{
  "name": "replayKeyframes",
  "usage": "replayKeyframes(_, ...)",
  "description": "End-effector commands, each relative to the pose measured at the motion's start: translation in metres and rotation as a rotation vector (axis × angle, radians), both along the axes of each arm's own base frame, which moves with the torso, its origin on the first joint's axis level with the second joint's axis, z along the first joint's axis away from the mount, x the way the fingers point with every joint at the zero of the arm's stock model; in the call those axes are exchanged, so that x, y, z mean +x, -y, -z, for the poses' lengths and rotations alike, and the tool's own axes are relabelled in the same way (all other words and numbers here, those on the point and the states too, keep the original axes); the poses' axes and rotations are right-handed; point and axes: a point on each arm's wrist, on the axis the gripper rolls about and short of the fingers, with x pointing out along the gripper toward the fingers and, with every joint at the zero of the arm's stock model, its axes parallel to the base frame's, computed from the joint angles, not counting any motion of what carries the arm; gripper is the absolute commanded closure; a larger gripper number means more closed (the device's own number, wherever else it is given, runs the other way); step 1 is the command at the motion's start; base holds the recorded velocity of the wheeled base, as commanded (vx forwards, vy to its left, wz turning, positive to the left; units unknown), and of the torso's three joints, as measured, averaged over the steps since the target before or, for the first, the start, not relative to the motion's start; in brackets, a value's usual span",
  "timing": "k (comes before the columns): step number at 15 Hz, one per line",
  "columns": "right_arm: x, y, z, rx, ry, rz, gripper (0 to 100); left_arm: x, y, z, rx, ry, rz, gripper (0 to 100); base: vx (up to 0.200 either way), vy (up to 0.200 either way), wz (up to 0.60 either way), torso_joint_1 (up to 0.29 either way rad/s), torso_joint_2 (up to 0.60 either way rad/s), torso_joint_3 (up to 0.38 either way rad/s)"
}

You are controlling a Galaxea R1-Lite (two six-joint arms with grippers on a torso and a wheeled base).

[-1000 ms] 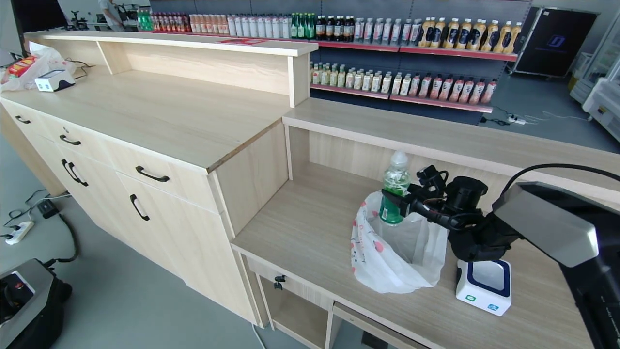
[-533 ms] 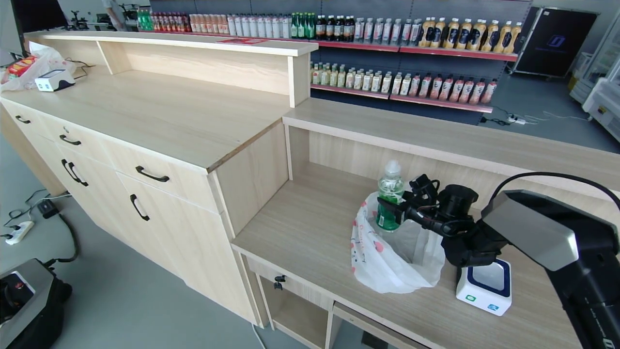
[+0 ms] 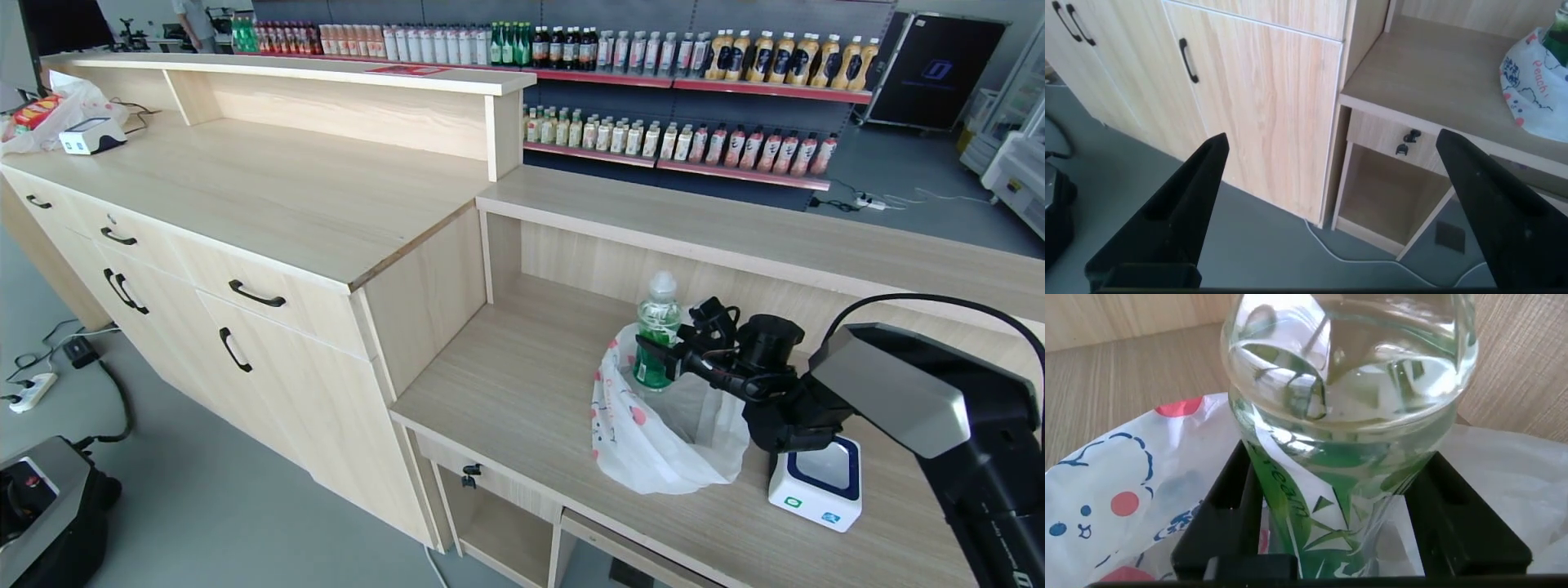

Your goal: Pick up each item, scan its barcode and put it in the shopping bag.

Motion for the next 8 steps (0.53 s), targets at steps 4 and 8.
replayKeyframes(4,-0.005,0.003,-0.008,0.0,0.001,0.004,0,0.0,0.0,0.0,0.0,-0.001,0.0,0,0.0,0.0,0.0,0.0,0.0,0.0)
replayKeyframes(8,-0.009,0.005,-0.029,0.006,0.051,-0.016,0,0.0,0.0,0.0,0.0,-0.001,0.0,0,0.0,0.0,0.0,0.0,0.0,0.0)
